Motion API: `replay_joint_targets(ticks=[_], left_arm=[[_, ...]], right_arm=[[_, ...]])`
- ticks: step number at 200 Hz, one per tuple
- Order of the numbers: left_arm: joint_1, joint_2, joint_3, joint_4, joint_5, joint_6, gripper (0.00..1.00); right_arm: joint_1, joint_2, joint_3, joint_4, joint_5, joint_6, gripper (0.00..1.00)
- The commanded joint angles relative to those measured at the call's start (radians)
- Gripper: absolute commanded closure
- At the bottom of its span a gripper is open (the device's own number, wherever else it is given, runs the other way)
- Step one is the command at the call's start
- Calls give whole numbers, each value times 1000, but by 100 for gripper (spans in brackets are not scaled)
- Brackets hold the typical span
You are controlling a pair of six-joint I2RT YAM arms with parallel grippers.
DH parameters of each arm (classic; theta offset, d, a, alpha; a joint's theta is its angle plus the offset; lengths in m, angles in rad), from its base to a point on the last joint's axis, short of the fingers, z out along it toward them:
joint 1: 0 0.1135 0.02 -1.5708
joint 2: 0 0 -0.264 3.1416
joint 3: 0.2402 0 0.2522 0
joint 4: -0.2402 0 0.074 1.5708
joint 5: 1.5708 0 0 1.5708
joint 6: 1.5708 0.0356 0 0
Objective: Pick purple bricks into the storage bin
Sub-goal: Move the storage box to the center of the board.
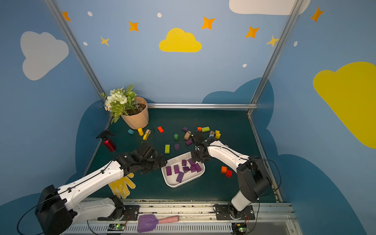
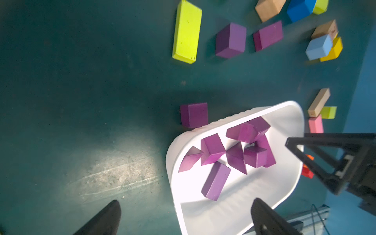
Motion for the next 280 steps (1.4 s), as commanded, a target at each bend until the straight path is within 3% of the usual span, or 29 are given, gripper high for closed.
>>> replay_joint_targets(ticks=[1,84,127,161,177,204,261,280], left_arm=[[28,-44,-5,-41,9,22,0],[99,-136,-12,-63,-12,73,0],[120,-124,-1,-70,-17,78,0],[135,-134,-11,-77,-22,79,0],[142,-136,-17,-78,-22,80,0],[149,-145,-18,-121,-52,80,0],[178,-142,-13,-156,-90,99,0],[178,-117,24,-174,-96,161,0]], right_arm=[[8,-7,-34,29,-52,42,44],[186,-33,-39,64,-6,344,48],[269,-48,-42,163,-1,557,50],[313,-30,-18,251,-2,633,52],[332,1,14,283,-17,630,53],[343,8,67,209,60,596,51],[309,-55,92,126,175,476,46],[273,-57,113,88,177,422,46]])
